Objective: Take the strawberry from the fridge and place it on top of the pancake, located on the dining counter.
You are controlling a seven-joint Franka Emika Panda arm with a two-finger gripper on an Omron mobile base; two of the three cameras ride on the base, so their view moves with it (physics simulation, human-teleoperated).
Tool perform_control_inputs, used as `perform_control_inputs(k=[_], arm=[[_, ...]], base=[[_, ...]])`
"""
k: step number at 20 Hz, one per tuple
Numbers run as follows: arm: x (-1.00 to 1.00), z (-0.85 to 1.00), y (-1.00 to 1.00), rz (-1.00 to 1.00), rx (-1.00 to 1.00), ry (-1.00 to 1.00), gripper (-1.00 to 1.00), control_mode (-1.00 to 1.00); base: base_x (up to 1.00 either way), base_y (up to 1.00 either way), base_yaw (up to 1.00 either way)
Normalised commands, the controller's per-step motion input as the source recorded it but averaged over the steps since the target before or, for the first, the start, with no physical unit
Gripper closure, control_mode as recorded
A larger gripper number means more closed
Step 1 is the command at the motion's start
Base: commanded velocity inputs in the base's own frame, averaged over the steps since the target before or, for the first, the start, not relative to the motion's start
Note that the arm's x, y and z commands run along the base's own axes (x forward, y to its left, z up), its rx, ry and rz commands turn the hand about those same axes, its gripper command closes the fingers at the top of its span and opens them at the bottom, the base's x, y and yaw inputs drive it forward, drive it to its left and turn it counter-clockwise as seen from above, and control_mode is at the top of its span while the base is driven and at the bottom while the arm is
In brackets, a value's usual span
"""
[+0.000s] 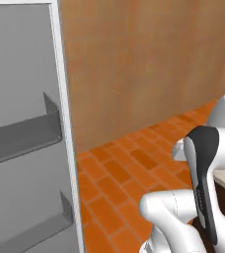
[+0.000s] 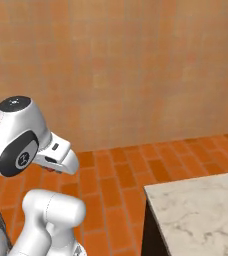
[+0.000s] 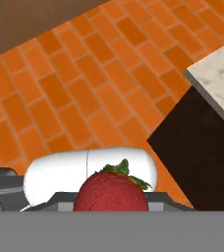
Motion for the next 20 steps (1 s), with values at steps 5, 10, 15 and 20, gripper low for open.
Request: perform_control_inputs(k=[5,10,15,20], arm=[[0.0,0.0,0.0,0.0,0.0,0.0,1.0,1.0],[0.0,0.0,0.0,0.0,0.0,0.0,1.0,1.0],[0.0,0.0,0.0,0.0,0.0,0.0,1.0,1.0],[0.0,0.0,0.0,0.0,0.0,0.0,1.0,1.0]], base=[[0.82,-0.39,0.32],[0.91,-0.23,0.22],[1.0,-0.01,0.06],[1.0,-0.01,-0.15]])
